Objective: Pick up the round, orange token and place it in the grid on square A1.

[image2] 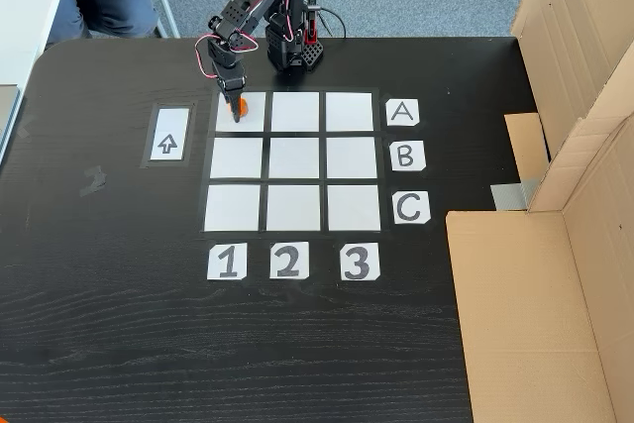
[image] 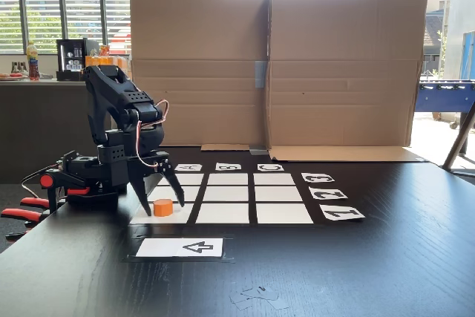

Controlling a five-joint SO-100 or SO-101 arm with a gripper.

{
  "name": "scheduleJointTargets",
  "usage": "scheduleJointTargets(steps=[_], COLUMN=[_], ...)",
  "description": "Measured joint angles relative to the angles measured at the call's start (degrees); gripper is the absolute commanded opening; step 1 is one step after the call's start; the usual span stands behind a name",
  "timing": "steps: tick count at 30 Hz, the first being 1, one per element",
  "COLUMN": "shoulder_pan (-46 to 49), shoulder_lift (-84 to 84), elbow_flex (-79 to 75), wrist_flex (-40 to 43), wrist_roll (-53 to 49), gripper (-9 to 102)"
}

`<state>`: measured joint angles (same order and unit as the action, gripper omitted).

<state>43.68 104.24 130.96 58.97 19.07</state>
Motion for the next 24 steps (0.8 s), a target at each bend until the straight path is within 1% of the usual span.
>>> scheduleJointTargets(steps=[5, 11, 16, 24], shoulder_pan=[2.9, 7.6, 13.4, 21.9], shoulder_lift=[0.2, 4.4, 10.0, 19.9], elbow_flex=[-4.7, -10.0, -14.8, -16.4], wrist_flex=[0.0, 0.1, 0.1, 0.2], wrist_roll=[0.0, 0.0, 0.0, 0.0], gripper=[29, 29, 29, 28])
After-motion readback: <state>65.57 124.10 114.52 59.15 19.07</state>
